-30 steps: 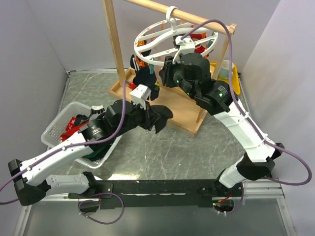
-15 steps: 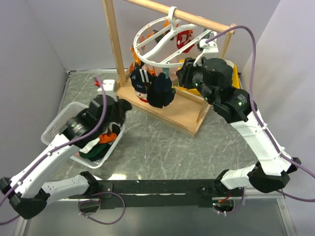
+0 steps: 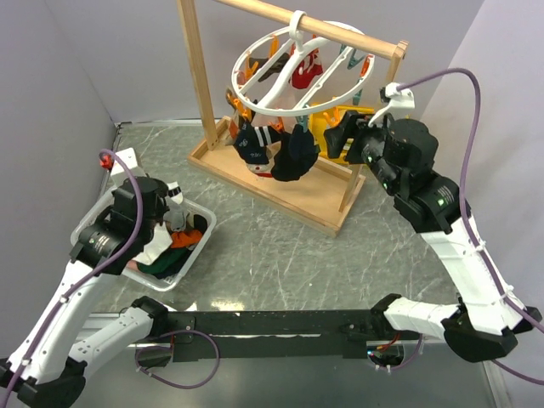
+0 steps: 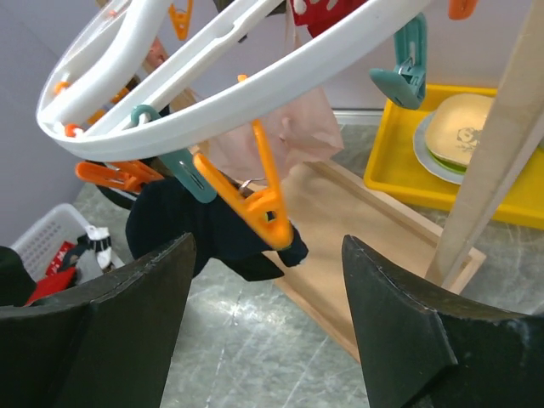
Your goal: Remove the socks clipped to the hanger
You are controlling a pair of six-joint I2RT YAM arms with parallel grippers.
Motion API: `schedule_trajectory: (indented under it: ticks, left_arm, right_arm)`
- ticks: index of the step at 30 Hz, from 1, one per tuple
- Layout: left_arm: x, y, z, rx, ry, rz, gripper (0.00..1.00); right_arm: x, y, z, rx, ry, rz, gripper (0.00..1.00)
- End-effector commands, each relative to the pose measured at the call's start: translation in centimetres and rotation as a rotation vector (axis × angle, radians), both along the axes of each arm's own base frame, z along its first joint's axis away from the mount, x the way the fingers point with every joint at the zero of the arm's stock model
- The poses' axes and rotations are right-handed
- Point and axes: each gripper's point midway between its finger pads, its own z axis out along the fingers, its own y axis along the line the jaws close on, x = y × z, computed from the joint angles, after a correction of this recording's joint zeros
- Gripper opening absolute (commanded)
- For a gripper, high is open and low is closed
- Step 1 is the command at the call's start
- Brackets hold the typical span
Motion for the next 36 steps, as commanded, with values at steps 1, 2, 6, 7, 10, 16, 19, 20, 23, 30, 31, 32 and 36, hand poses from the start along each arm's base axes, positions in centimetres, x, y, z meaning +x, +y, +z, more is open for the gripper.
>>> schedule_trajectory:
  ticks: [1, 2, 6, 7, 10, 16, 19, 20, 23, 30, 31, 32, 36]
  left_arm:
    - [0.0, 1.5, -1.7, 0.003, 0.045, 0.086, 0.01]
    - [0.1, 1.6, -2.0, 0.006, 0.057, 0.092, 0.01]
    - [0.7, 2.8, -4.4, 0.078, 0.130, 0.160, 0.01]
    - [0.7, 3.1, -4.6, 0.099, 0.144, 0.166, 0.01]
    - [1.5, 2.0, -4.8, 0.107, 0.179, 0.114, 0.29]
    - [3.0, -4.0, -1.5, -0.032, 0.110, -0.194, 0.84]
    - [2.7, -6.8, 1.7, -0.102, 0.004, -0.319, 0.84]
    - [2.8, -8.4, 3.4, -0.142, -0.060, -0.394, 0.83]
    - [1.3, -12.5, 6.6, -0.235, -0.169, -0.601, 0.76]
    - [1.1, -18.9, 12.2, -0.343, -0.390, -0.881, 0.63]
    - [1.2, -19.4, 12.7, -0.348, -0.393, -0.891, 0.63]
    - [1.5, -19.8, 13.0, -0.351, -0.395, -0.896, 0.63]
    - [3.0, -21.7, 14.8, -0.351, -0.408, -0.918, 0.62]
  right_arm:
    - [-1.4, -0.8, 2.7, 0.129, -0.106, -0.004, 0.78]
    - [-1.9, -1.1, 2.1, 0.140, -0.109, -0.005, 0.77]
    - [-2.7, -1.7, 2.1, 0.188, -0.124, -0.014, 0.77]
    - [-2.8, -1.7, 1.7, 0.185, -0.115, -0.014, 0.77]
    - [-3.1, -1.9, 1.5, 0.176, -0.117, -0.012, 0.77]
    - [-3.6, -1.5, 1.2, 0.168, -0.113, 0.023, 0.77]
    - [-3.8, -0.5, 0.4, 0.176, -0.091, 0.076, 0.76]
    - [-4.0, -0.3, 0.4, 0.178, -0.089, 0.092, 0.77]
    - [-4.1, 0.7, -0.3, 0.193, -0.067, 0.131, 0.76]
    - [-4.1, 1.7, -0.5, 0.210, -0.040, 0.173, 0.76]
    - [-4.2, 1.8, -0.4, 0.212, -0.037, 0.180, 0.75]
    - [-4.2, 1.9, -0.5, 0.210, -0.034, 0.183, 0.75]
    - [-4.5, 2.4, -0.2, 0.217, -0.026, 0.214, 0.74]
